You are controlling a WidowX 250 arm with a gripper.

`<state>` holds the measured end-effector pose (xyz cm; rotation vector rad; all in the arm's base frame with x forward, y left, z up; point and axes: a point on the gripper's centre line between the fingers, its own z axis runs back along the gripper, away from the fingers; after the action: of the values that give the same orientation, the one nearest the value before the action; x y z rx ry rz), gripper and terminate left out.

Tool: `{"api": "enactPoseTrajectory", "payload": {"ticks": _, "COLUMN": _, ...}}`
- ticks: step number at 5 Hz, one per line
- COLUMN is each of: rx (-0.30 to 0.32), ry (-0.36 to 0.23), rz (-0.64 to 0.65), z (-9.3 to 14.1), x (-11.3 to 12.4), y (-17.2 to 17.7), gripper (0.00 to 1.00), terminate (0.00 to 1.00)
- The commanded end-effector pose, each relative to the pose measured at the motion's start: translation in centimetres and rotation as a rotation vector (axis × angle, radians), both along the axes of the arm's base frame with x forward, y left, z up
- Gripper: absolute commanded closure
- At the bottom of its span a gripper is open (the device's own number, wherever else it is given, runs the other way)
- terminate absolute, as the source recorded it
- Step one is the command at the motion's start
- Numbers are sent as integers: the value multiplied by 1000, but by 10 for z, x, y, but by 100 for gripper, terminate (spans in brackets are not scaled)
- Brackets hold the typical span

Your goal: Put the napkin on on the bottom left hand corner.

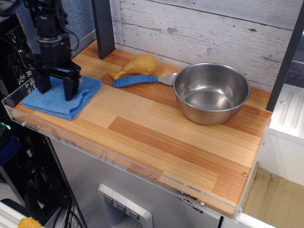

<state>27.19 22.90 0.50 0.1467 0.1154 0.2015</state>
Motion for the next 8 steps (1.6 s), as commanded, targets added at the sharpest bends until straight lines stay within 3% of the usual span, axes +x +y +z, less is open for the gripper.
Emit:
{"api": "enactPoseTrajectory", "payload": {"ticks": 1, "rx": 12, "ry": 28, "rz": -20, "z": 3, "x": -26, "y": 12, "gripper": 0, "terminate": 0}}
{"api": "enactPoseTrajectory", "payload": {"ticks": 2, "rx": 6, "ry": -79, "rz": -56, "z": 40, "x": -18, "y": -9, "gripper": 0, "terminate": 0}}
{"api": "enactPoseTrajectory", "payload": {"ticks": 3, "rx": -11, "ry": -195, "rz": -47, "z": 86, "x": -6, "y": -11, "gripper": 0, "terminate": 0}}
{"api": "enactPoseTrajectory", "payload": {"ticks": 4, "rx": -48, "ry": -265, "rz": -2, "z": 113, "x": -2, "y": 4, "gripper": 0, "terminate": 0}}
{"api": "enactPoseTrajectory", "payload": {"ticks": 6, "rx": -39, "ry": -255, "rz": 1, "z": 135, "x": 12, "y": 6, "gripper": 0, "terminate": 0}}
{"api": "enactPoseTrajectory", "payload": {"ticks": 8, "rx": -77, "ry": -249, "rz": -109, "z": 161, "x": 16, "y": -46, "gripper": 0, "terminate": 0}}
